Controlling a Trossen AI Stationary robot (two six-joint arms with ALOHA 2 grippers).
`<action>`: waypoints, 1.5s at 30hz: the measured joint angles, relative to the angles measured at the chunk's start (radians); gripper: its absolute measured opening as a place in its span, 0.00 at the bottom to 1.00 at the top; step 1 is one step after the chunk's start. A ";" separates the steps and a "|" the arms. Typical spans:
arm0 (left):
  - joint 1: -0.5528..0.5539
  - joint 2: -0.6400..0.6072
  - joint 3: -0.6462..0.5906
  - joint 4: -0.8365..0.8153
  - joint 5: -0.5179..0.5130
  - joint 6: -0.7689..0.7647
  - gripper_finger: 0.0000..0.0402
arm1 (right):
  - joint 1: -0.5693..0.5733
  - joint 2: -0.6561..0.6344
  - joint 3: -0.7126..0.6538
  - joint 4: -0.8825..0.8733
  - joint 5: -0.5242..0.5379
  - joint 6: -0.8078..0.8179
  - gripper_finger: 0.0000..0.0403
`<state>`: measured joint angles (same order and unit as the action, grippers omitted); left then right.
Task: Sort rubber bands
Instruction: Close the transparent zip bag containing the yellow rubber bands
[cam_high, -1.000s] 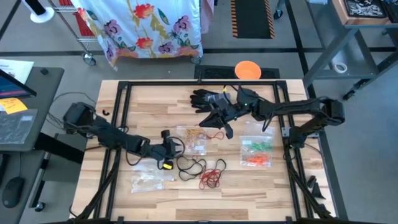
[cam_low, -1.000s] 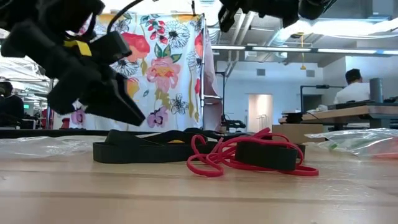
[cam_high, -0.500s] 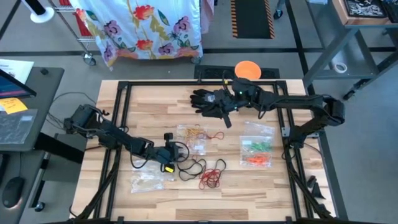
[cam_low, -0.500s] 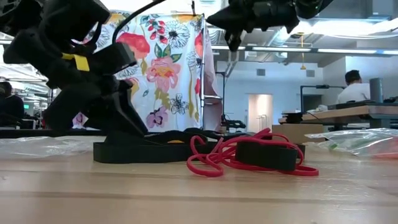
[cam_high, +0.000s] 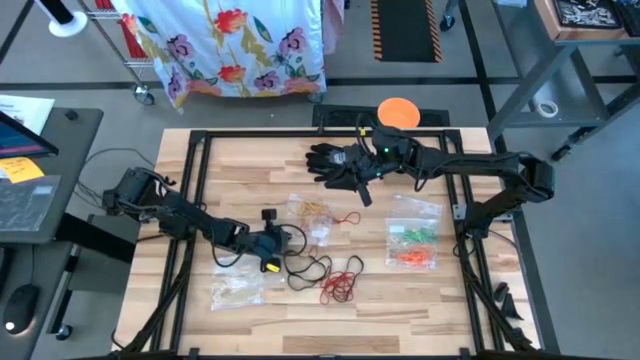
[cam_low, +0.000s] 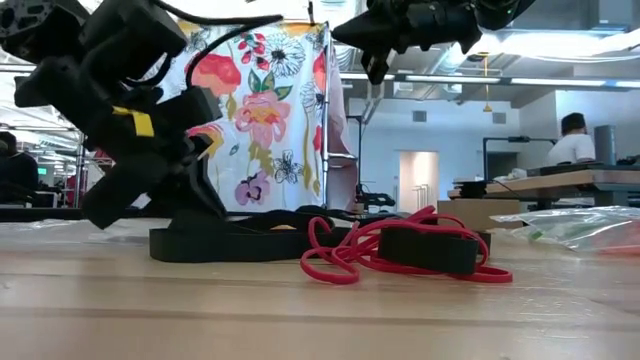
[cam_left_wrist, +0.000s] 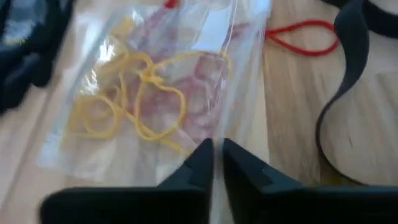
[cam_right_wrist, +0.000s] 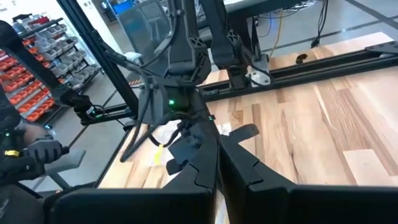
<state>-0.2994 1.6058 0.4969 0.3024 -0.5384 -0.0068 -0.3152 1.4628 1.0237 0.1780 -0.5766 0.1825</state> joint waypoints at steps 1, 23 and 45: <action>0.000 0.000 0.000 0.011 -0.013 0.013 0.03 | 0.000 0.000 0.000 0.001 0.000 0.000 0.04; -0.027 -0.705 0.439 -0.719 0.072 -0.142 0.00 | -0.034 -0.483 -0.112 -0.359 0.177 -0.233 0.04; 0.016 -0.716 0.450 -0.709 0.004 -0.235 0.00 | 0.029 -0.540 -0.790 0.521 0.186 -0.185 0.04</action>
<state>-0.2836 0.8897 0.9470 -0.4065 -0.5344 -0.2418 -0.2864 0.9229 0.2337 0.6986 -0.3901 -0.0023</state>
